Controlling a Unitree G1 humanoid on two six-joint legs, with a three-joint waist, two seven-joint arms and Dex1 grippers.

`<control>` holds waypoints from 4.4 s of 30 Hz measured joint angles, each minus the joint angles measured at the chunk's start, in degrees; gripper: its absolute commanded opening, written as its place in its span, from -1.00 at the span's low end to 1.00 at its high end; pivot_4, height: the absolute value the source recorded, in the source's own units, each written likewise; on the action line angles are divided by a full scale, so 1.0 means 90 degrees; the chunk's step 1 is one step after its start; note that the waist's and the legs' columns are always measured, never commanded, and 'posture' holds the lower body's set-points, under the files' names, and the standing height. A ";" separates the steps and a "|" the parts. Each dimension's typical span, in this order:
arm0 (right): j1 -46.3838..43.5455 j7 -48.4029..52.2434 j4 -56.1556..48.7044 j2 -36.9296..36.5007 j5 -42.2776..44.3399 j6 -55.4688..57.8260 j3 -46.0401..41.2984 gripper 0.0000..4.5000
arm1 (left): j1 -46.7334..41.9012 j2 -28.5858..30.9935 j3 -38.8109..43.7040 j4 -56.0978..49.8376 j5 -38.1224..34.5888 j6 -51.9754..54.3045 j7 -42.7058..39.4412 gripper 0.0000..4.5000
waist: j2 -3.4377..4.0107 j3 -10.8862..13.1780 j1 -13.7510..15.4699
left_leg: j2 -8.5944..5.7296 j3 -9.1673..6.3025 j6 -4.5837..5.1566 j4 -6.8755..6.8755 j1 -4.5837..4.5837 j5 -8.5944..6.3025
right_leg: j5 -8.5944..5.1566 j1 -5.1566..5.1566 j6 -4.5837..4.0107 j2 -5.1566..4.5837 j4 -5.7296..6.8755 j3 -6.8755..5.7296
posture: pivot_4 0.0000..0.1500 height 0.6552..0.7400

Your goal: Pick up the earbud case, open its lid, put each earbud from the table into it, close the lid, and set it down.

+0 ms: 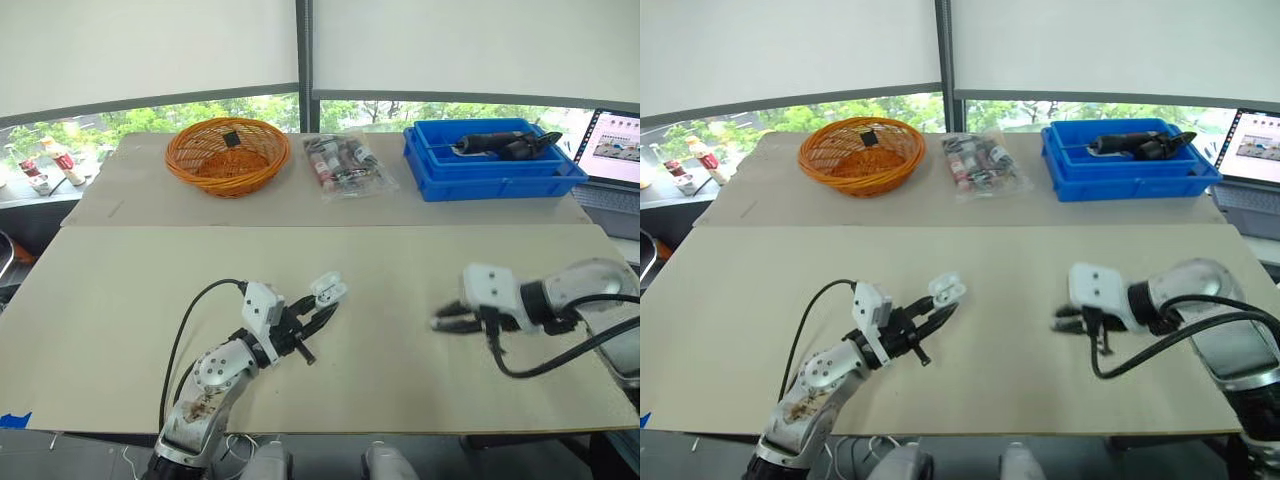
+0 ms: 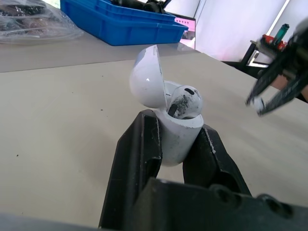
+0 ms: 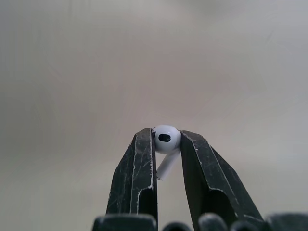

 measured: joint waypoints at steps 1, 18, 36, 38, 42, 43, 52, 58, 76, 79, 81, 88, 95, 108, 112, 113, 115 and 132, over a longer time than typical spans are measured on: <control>-0.0021 -0.0277 -0.0122 0.0346 0.0167 0.0031 -0.0076 -0.84 | -0.0086 -0.0040 0.0001 0.0040 -0.0010 -0.0007 -0.0022 -0.73 | 0.0000 0.0000 0.0012 | -0.0002 -0.0004 0.0000 0.0000 -0.0005 0.0000 | 0.0000 -0.0004 0.0000 -0.0002 0.0001 -0.0001 | 1.00 1.00; 0.0409 -0.3439 -0.1004 0.3229 0.1237 0.0195 -0.0353 -0.84 | -0.1264 -0.0213 0.0090 0.0785 -0.0501 -0.0004 -0.0693 -0.73 | 0.0001 0.0000 -0.0027 | -0.0006 -0.0031 -0.0003 0.0004 -0.0007 0.0002 | 0.0000 -0.0014 0.0001 -0.0001 0.0009 -0.0001 | 1.00 1.00; 0.0784 -0.3536 -0.0146 0.3095 -0.0308 -0.2063 0.0384 -0.84 | -0.1254 -0.0211 0.0056 0.0800 -0.0496 0.0085 -0.0823 -0.73 | 0.0001 -0.0001 -0.0046 | -0.0005 -0.0027 -0.0003 0.0002 -0.0004 0.0002 | 0.0000 -0.0014 0.0000 0.0000 0.0009 -0.0001 | 1.00 1.00; 0.0817 -0.3538 -0.0101 0.3058 -0.0422 -0.2267 0.0416 -0.84 | -0.1245 -0.0206 0.0053 0.0800 -0.0491 0.0085 -0.0831 -0.73 | 0.0001 -0.0001 -0.0042 | -0.0006 -0.0027 -0.0003 0.0003 -0.0005 0.0002 | 0.0000 -0.0013 0.0001 -0.0001 0.0009 0.0000 | 1.00 1.00; 0.0847 -0.3503 -0.0013 0.2859 -0.0664 -0.2650 0.0545 -0.84 | -0.1214 -0.0203 0.0017 0.0830 -0.0479 0.0089 -0.0846 -0.73 | 0.0001 -0.0001 -0.0041 | -0.0006 -0.0027 -0.0004 0.0003 -0.0004 0.0002 | 0.0000 -0.0013 0.0000 0.0000 0.0009 0.0000 | 1.00 1.00; 0.0853 -0.3457 -0.0013 0.2801 -0.0674 -0.2663 0.0567 -0.84 | -0.1213 -0.0204 -0.0003 0.0845 -0.0477 0.0089 -0.0858 -0.73 | 0.0001 -0.0001 -0.0042 | -0.0006 -0.0026 -0.0003 0.0002 -0.0004 0.0002 | 0.0000 -0.0013 0.0000 0.0000 0.0009 0.0000 | 1.00 1.00; 0.1031 -0.3379 -0.0351 0.2656 -0.0114 -0.1806 0.0515 0.10 | -0.1204 -0.0103 -0.0019 0.0879 -0.0438 0.0061 -0.0931 -0.73 | 0.0001 -0.0001 -0.0037 | -0.0006 -0.0031 -0.0003 0.0003 -0.0005 0.0002 | 0.0000 -0.0013 0.0000 -0.0001 0.0008 0.0000 | 1.00 1.00; 0.1336 -0.3193 -0.1067 0.2023 0.0616 -0.0879 0.0023 0.10 | -0.1207 -0.0105 -0.0022 0.0875 -0.0431 -0.0034 -0.0958 -0.73 | 0.0001 0.0000 -0.0023 | -0.0006 -0.0031 -0.0003 0.0004 -0.0007 0.0002 | 0.0000 -0.0011 0.0001 -0.0002 0.0006 0.0000 | 1.00 1.00; -0.0130 -0.1878 -0.0344 -0.0151 0.1373 0.0926 -0.0143 -1.00 | -0.1777 0.0257 -0.0986 0.1325 -0.0731 0.0132 -0.3060 -0.73 | -0.0001 0.0001 -0.0040 | -0.0004 0.0005 0.0000 0.0003 -0.0010 0.0001 | 0.0000 -0.0009 0.0000 0.0001 -0.0001 -0.0001 | 1.00 1.00; -0.0281 -0.1521 -0.0337 -0.0218 0.1439 0.1206 0.0176 -1.00 | -0.1790 0.0165 -0.1058 0.1444 -0.0681 0.0045 -0.3116 -0.73 | -0.0001 0.0001 -0.0009 | -0.0006 -0.0001 0.0000 0.0008 -0.0017 0.0001 | 0.0000 -0.0010 0.0000 -0.0001 -0.0002 -0.0005 | 1.00 1.00; -0.0280 -0.1343 -0.0393 -0.0227 0.1555 0.1403 0.0232 -1.00 | -0.1790 0.0149 -0.1063 0.1465 -0.0648 0.0025 -0.3122 -0.73 | -0.0002 0.0001 -0.0004 | -0.0006 -0.0002 0.0000 0.0011 -0.0017 0.0001 | 0.0000 -0.0010 0.0001 -0.0002 -0.0002 -0.0005 | 1.00 1.00; -0.0034 -0.0859 -0.1033 -0.0540 0.2390 0.2119 0.0110 -1.00 | -0.1711 0.0129 -0.1057 0.1471 -0.0494 -0.0044 -0.2995 -0.73 | -0.0002 0.0001 -0.0002 | -0.0005 -0.0013 0.0001 0.0011 -0.0016 0.0000 | 0.0000 -0.0009 0.0001 -0.0001 -0.0001 -0.0006 | 1.00 1.00; 0.0658 -0.0859 -0.1619 -0.0719 0.2856 0.2405 -0.0205 -1.00 | -0.1676 0.0067 -0.0996 0.1676 -0.0453 -0.0052 -0.2804 -0.73 | -0.0003 0.0002 0.0014 | -0.0006 -0.0011 0.0001 0.0012 -0.0016 0.0000 | 0.0000 -0.0009 0.0001 -0.0002 0.0000 -0.0006 | 1.00 1.00; 0.2083 -0.2014 -0.1859 -0.0342 0.1746 0.1348 -0.0885 -1.00 | -0.2736 -0.0032 -0.0505 0.2818 -0.1201 0.3095 -0.2459 -0.73 | -0.0005 0.0003 0.0027 | -0.0007 -0.0009 0.0000 0.0012 -0.0016 0.0000 | 0.0000 -0.0009 0.0001 0.0001 0.0005 -0.0013 | 1.00 1.00; 0.2304 -0.2122 -0.1961 -0.0312 0.1571 0.1184 -0.0881 -1.00 | -0.2902 0.0147 -0.0509 0.3094 -0.1219 0.3438 -0.2572 -0.51 | -0.0005 0.0003 -0.0029 | -0.0005 -0.0011 0.0000 0.0011 -0.0014 0.0000 | 0.0000 -0.0009 0.0001 0.0004 0.0005 -0.0013 | 1.00 1.00; 0.2304 -0.2138 -0.1977 -0.0300 0.1539 0.1162 -0.0881 -1.00 | -0.2931 0.0195 -0.0515 0.3106 -0.1208 0.3456 -0.2604 -0.26 | -0.0005 0.0003 -0.0036 | -0.0005 -0.0011 0.0000 0.0011 -0.0013 0.0000 | 0.0000 -0.0008 0.0001 0.0004 0.0006 -0.0012 | 1.00 1.00; 0.2304 -0.2146 -0.1993 -0.0297 0.1496 0.1125 -0.0881 -1.00 | -0.2923 0.0315 -0.0538 0.3105 -0.1156 0.3366 -0.2673 0.15 | -0.0005 0.0003 -0.0041 | -0.0004 -0.0012 0.0000 0.0010 -0.0012 0.0000 | 0.0000 -0.0008 0.0001 0.0005 0.0005 -0.0012 | 1.00 1.00; 0.0931 -0.0267 -0.0779 -0.1190 0.1152 -0.0212 -0.0453 0.99 | -0.0459 0.3299 0.1313 0.0554 -0.0846 0.0750 -0.3458 1.00 | -0.0008 0.0010 0.0016 | 0.0001 -0.0027 0.0001 0.0001 -0.0009 0.0000 | 0.0000 -0.0006 0.0001 -0.0009 -0.0007 -0.0008 | 1.00 1.00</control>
